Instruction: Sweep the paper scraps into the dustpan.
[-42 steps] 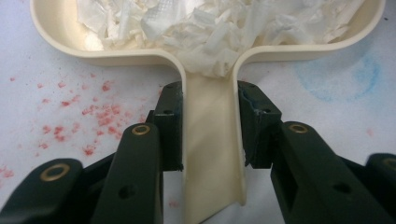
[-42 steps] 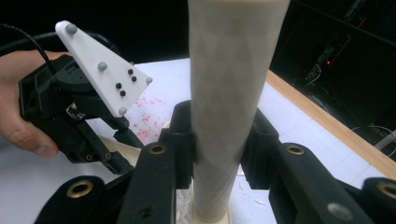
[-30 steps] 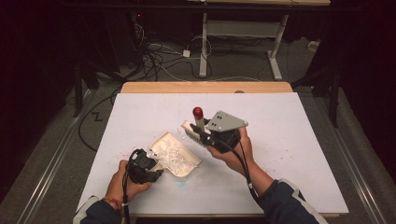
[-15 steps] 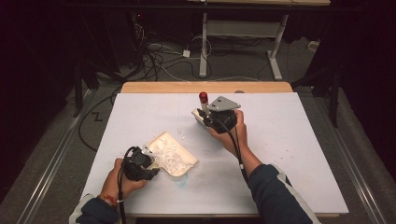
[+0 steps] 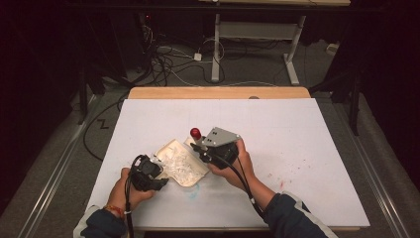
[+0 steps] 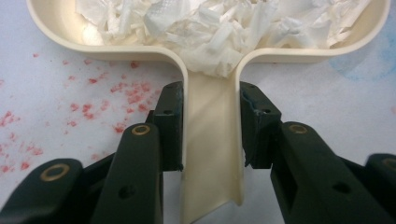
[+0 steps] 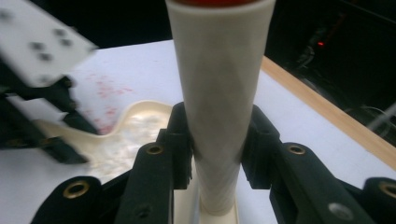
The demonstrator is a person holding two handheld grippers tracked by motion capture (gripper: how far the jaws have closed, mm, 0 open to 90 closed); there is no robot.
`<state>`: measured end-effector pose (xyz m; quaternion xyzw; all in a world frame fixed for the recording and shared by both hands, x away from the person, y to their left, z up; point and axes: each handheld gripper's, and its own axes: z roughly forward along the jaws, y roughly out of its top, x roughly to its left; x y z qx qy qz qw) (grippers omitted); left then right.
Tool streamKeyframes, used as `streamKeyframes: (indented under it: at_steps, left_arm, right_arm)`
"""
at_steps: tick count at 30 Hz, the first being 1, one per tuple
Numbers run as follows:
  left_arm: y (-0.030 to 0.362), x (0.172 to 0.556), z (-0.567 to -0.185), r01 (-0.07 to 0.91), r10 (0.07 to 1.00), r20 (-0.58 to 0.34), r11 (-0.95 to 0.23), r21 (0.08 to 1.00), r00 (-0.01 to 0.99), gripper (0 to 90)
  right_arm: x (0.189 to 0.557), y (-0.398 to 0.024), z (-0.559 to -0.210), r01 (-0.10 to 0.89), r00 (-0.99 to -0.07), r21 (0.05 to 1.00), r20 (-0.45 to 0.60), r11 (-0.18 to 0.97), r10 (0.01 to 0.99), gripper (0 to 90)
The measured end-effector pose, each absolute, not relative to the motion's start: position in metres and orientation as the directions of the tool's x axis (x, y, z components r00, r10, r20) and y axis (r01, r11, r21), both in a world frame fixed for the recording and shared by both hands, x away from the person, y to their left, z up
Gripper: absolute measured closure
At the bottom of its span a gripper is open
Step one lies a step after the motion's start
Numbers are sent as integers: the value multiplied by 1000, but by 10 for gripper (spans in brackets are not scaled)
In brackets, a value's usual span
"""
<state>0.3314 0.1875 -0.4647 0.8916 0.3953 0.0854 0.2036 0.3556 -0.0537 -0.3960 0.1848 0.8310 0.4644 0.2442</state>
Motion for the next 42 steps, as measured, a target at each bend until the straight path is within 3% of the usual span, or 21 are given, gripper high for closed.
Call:
streamKeyframes:
  at_steps: [6,9,12,21,24,30,36,42]
  left_arm:
    - [186,331,-464,668,740,2,-608,428,672,631]
    - [186,331,-464,669,740,1,-608,429,672,630]
    - [186,330,-463,669,741,3,-609,426,672,630]
    - [189,331,-463,673,740,-1,-610,418,672,631]
    - [189,332,-460,668,732,12,-628,400,681,632]
    - [195,333,-460,680,740,-8,-615,399,673,632]
    - [197,335,-462,683,740,-11,-616,393,673,632]
    - [197,335,-462,682,737,-11,-618,391,675,632]
  right_arm:
    - [338,-51,-390,47,-837,853,-250,519,487,702]
    - [334,-55,-379,49,-862,875,-206,481,463,704]
    - [333,-58,-371,17,-844,880,-242,475,479,703]
    - [367,-62,-368,21,-785,889,-268,457,558,703]
    - [389,-56,-378,11,-731,871,-328,491,598,703]
    - [415,-47,-395,-25,-711,856,-379,516,593,703]
    - [428,-41,-402,-17,-726,870,-350,493,592,704]
    - [421,-35,-407,-46,-793,871,-330,489,513,702]
